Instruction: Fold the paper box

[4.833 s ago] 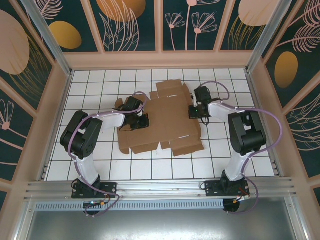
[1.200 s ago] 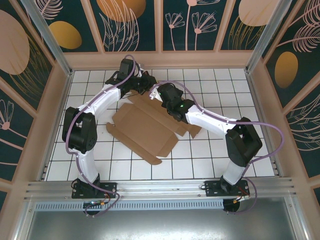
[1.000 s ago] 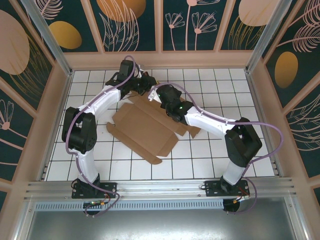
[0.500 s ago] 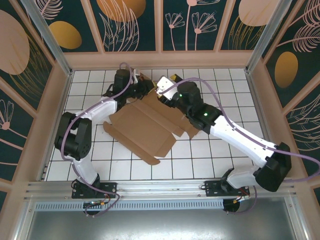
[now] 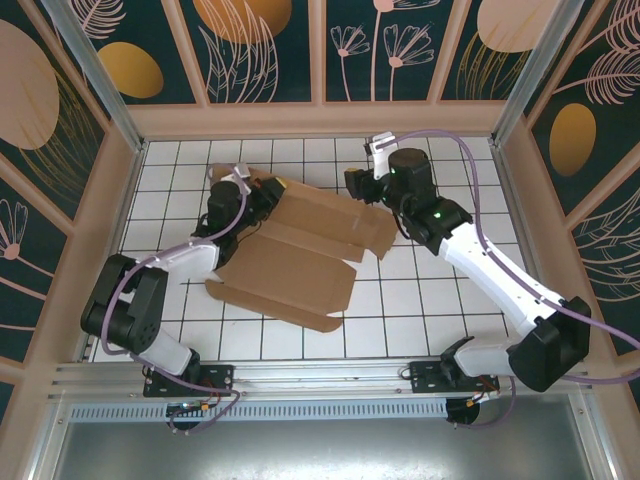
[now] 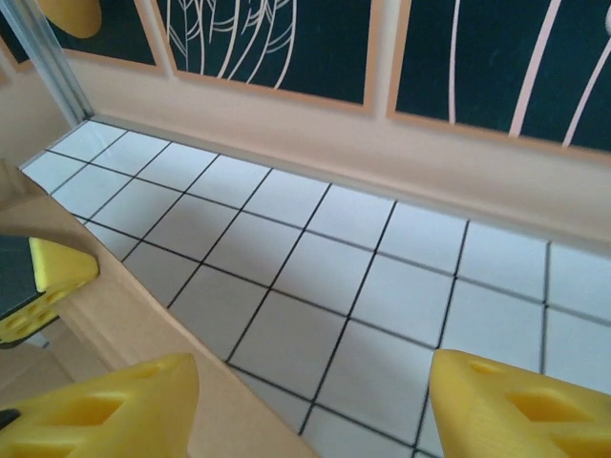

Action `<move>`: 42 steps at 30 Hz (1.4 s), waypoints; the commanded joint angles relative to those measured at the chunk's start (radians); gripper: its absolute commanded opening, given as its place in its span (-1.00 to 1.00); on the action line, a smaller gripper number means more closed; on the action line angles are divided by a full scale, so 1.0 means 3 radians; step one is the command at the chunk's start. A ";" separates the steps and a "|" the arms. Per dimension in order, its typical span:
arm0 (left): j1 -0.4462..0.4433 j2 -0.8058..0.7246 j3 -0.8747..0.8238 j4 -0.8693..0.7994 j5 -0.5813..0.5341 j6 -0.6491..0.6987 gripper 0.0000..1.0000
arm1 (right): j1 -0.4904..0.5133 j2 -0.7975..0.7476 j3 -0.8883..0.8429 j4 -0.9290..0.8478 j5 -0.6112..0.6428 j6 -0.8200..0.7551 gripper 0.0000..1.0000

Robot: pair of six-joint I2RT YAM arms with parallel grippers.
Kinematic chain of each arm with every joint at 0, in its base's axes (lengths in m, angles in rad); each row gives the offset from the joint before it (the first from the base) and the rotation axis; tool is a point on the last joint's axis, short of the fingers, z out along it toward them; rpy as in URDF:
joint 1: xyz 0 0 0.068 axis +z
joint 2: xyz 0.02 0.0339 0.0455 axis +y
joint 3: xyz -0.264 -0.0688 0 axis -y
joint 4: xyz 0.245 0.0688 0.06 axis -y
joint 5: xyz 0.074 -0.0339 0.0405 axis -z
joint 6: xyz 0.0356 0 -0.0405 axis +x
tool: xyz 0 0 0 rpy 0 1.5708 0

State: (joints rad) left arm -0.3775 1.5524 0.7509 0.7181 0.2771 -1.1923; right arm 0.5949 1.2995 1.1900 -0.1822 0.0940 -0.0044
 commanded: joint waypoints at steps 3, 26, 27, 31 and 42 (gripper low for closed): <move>0.0002 -0.0231 -0.0417 0.0791 -0.0440 -0.0087 -1.00 | -0.0027 0.0092 -0.0051 -0.0128 -0.0247 0.0410 0.30; -0.0337 -0.0666 -0.1393 0.1472 -0.0917 0.0421 -1.00 | -0.0142 0.0172 -0.0343 -0.0096 -0.0947 0.0751 0.31; -0.0337 -0.0675 -0.1420 0.1439 -0.0899 0.0440 -1.00 | -0.0142 0.0152 -0.0369 -0.0103 -0.0940 0.0751 0.32; -0.0337 -0.0728 -0.1495 0.1334 -0.0897 0.0466 -1.00 | -0.0142 0.0122 -0.0408 -0.0167 -0.0891 0.0760 0.32; -0.0337 -0.0815 -0.1468 0.1001 -0.0875 0.0549 -1.00 | -0.0142 0.0088 -0.0361 -0.0219 -0.1023 0.1256 0.32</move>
State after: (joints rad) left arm -0.4736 1.3094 0.3134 1.0630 -0.0013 -1.0767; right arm 0.5552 1.3506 1.0748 -0.2367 -0.1967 0.3107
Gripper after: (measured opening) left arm 0.059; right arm 0.662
